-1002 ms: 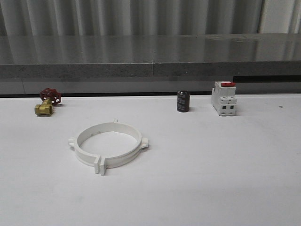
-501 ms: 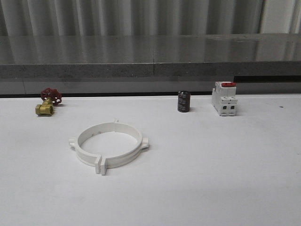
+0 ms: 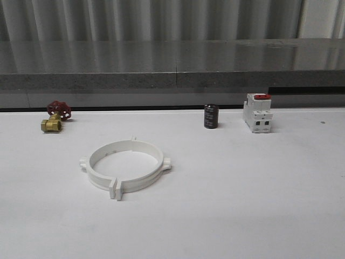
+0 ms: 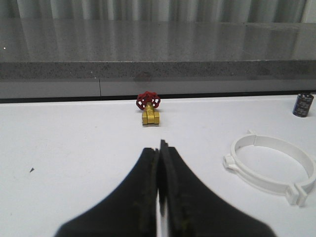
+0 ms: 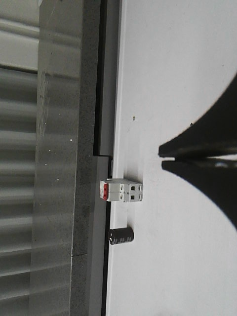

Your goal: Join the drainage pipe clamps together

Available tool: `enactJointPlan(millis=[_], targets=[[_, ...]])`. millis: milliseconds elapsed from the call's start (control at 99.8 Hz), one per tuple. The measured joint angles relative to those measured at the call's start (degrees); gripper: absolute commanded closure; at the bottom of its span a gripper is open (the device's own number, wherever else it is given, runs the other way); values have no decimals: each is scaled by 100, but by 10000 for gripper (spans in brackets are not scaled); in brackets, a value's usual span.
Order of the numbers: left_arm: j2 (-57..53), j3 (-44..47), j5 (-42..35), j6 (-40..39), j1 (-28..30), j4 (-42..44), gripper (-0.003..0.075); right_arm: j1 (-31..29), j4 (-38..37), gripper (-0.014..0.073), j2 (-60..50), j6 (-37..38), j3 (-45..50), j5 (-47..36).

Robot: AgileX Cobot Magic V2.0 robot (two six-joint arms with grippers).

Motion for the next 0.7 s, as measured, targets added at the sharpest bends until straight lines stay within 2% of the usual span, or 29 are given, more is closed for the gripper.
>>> enactJointPlan(millis=[120, 321, 701], targets=[[-137, 0, -367, 0, 0, -12, 741, 0, 0, 659, 0, 0, 0, 0], [-165, 0, -450, 5, 25, -12, 741, 0, 0, 659, 0, 0, 0, 0], [-165, 0, -454, 5, 456, -12, 741, 0, 0, 659, 0, 0, 0, 0]])
